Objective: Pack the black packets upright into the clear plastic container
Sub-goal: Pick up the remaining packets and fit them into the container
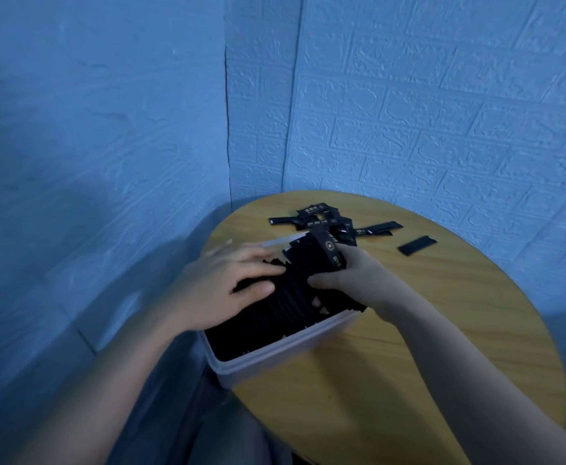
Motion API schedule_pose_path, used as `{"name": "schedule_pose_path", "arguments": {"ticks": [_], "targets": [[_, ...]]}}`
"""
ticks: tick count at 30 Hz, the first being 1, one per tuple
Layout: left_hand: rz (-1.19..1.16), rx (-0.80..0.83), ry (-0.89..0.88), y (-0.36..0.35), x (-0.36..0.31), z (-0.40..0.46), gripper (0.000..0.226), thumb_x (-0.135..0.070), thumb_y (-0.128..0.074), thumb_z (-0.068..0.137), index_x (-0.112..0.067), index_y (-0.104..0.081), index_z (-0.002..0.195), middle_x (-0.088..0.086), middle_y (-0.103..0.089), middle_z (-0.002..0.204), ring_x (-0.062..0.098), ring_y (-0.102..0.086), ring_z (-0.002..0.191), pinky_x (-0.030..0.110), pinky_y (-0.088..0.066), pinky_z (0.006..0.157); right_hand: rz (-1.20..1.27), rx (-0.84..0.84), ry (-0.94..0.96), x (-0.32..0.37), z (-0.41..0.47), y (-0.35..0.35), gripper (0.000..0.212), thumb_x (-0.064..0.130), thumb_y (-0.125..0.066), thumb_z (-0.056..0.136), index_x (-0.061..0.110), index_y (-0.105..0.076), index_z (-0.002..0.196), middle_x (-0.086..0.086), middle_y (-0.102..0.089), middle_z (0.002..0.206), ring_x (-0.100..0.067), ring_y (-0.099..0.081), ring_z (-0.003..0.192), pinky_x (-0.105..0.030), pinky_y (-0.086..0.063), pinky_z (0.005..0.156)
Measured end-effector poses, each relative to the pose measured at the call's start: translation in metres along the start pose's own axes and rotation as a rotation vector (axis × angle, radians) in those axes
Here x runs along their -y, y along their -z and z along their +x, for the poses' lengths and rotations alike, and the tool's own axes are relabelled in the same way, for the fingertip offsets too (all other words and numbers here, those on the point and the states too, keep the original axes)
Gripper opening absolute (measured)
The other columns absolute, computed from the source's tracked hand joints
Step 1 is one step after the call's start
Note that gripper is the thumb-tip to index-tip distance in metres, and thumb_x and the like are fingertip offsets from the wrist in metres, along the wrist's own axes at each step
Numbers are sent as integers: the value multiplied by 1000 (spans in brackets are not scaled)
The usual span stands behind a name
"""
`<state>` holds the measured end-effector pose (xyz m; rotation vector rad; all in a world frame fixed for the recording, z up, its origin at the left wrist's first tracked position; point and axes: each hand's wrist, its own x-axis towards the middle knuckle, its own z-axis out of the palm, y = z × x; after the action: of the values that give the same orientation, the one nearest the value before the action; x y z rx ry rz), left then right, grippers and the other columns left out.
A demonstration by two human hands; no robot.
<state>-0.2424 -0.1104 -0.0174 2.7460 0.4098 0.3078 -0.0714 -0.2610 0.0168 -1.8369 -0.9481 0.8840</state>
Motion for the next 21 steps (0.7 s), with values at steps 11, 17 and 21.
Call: {"name": "schedule_pose_path", "arguments": {"ticks": [11,17,21], "targets": [[267,163,46,-13,-30,-4,89,-66,21,71,-41,-5,153,-19,15,157,-2,13,146,45,16,119,-58,-47,29,-8,-2,3,23,8,-74,81,16,-66,100,-3,-75,83,-17,-72,76,-31,-59,75],[197,109,10,-14,-30,-6,74,-66,10,81,-51,-18,148,-24,-7,159,-2,-5,145,45,3,122,110,32,27,-9,-9,6,20,-1,-67,85,4,-61,103,-15,-72,78,-27,-68,66,-33,-59,63],[108,7,46,-13,-30,-10,65,-66,-5,85,-55,-45,135,-23,-40,137,0,-31,128,32,-14,112,126,66,21,-11,-9,7,23,-3,-66,86,3,-58,106,-18,-71,80,-31,-68,65,-39,-60,65]]}}
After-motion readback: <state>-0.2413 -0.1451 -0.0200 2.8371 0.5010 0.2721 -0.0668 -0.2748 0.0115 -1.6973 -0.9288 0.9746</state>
